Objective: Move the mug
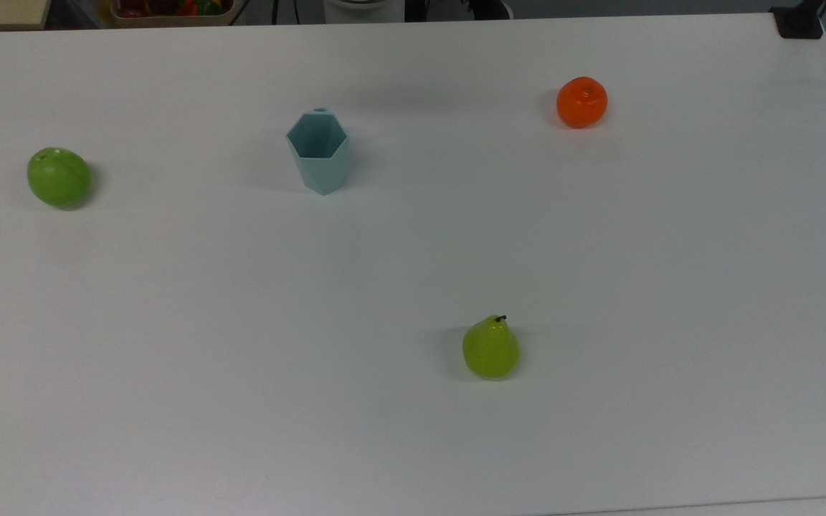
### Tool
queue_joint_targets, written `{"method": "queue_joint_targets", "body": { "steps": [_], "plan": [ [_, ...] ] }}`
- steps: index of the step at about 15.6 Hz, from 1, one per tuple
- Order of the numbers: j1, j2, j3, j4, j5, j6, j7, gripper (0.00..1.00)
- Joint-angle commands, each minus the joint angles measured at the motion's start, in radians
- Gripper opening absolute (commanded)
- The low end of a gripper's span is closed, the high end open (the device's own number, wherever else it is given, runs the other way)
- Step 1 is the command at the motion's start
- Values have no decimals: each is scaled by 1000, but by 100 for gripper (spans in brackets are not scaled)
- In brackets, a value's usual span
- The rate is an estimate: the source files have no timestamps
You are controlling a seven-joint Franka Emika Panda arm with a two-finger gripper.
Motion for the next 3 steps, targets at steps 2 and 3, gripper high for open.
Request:
{"method": "queue_joint_targets", "body": {
  "steps": [2,3],
  "plan": [
    [9,5,-4,8,7,9,-24,100],
    [9,4,-4,6,7,6,-21,100]
  ]
}}
